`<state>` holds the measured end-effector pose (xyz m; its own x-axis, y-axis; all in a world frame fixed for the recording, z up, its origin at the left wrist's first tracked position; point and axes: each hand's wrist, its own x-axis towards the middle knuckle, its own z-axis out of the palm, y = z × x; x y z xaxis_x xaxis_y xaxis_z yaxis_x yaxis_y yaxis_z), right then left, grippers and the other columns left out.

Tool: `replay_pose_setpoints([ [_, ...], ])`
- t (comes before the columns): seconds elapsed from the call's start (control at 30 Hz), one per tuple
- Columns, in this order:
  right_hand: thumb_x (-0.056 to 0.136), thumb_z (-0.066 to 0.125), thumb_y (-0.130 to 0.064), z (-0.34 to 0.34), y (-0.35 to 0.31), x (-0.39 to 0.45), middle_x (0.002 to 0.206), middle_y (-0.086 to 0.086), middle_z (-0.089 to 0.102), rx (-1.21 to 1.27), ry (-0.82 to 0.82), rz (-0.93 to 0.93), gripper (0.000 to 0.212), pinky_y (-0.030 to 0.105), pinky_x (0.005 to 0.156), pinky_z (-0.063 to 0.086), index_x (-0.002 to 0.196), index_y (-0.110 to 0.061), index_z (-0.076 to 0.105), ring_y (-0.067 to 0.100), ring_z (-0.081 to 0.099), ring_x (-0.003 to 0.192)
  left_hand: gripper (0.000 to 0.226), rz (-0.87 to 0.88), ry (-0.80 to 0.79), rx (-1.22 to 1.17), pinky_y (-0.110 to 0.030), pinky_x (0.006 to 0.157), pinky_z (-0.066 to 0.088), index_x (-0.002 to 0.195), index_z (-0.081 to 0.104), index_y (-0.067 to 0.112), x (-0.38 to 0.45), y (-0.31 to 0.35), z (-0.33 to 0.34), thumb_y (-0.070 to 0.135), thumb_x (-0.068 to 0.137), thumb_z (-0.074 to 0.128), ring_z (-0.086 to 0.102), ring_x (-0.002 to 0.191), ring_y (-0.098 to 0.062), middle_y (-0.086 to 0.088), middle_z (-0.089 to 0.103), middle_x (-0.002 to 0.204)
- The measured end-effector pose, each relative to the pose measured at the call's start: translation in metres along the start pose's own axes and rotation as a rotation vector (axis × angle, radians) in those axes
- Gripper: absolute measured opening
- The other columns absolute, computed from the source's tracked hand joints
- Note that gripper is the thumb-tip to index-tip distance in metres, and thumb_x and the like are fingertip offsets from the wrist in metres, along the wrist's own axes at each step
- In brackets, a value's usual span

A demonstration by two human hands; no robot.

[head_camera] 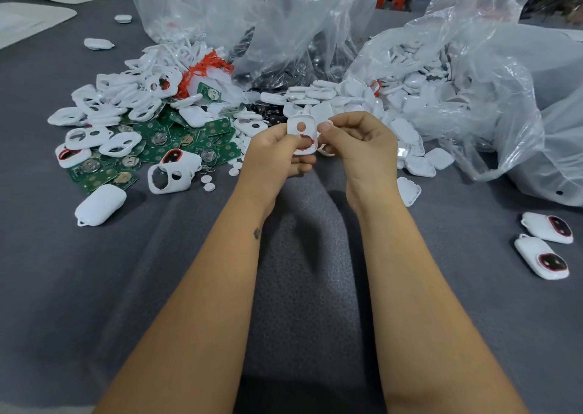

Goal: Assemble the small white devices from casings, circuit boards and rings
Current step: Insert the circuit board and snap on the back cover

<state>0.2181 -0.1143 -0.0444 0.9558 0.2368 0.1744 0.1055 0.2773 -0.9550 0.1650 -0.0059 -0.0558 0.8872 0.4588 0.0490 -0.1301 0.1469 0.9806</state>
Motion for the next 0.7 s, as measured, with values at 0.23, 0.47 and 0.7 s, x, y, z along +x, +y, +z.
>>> replay_pose_setpoints([
  [0.23, 0.081, 0.071, 0.001, 0.0032, -0.0051, -0.0046, 0.074, -0.004, 0.07, -0.112, 0.018, -0.068, 0.017, 0.012, 0.056, 0.046, 0.076, -0.015, 0.074, -0.001, 0.063, 0.063, 0.022, 0.02, -0.036, -0.024, -0.02, 0.065, 0.056, 0.096, 0.069, 0.016, -0.0005, 0.0, -0.0004, 0.002, 0.094, 0.053, 0.073, 0.078, -0.015, 0.002, 0.076, 0.082],
  [0.47, 0.079, 0.076, -0.008, 0.004, -0.0028, -0.0041, 0.096, 0.016, 0.067, -0.257, 0.02, -0.093, 0.021, 0.026, 0.069, 0.054, 0.074, -0.028, 0.074, 0.019, 0.065, 0.08, 0.027, 0.037, -0.061, 0.005, -0.019, 0.063, 0.055, 0.087, 0.071, 0.019, -0.0023, -0.0001, 0.0015, 0.003, 0.094, 0.051, 0.071, 0.071, -0.014, 0.005, 0.072, 0.072],
  [0.7, 0.08, 0.075, -0.007, 0.004, 0.0006, -0.0029, 0.098, 0.019, 0.069, -0.252, 0.043, -0.037, 0.013, 0.036, 0.077, 0.057, 0.079, -0.02, 0.076, 0.031, 0.067, 0.091, 0.02, 0.055, -0.104, 0.0, -0.021, 0.07, 0.057, 0.091, 0.074, 0.018, -0.002, -0.0028, 0.0018, 0.008, 0.094, 0.057, 0.071, 0.078, -0.017, -0.001, 0.074, 0.084],
])
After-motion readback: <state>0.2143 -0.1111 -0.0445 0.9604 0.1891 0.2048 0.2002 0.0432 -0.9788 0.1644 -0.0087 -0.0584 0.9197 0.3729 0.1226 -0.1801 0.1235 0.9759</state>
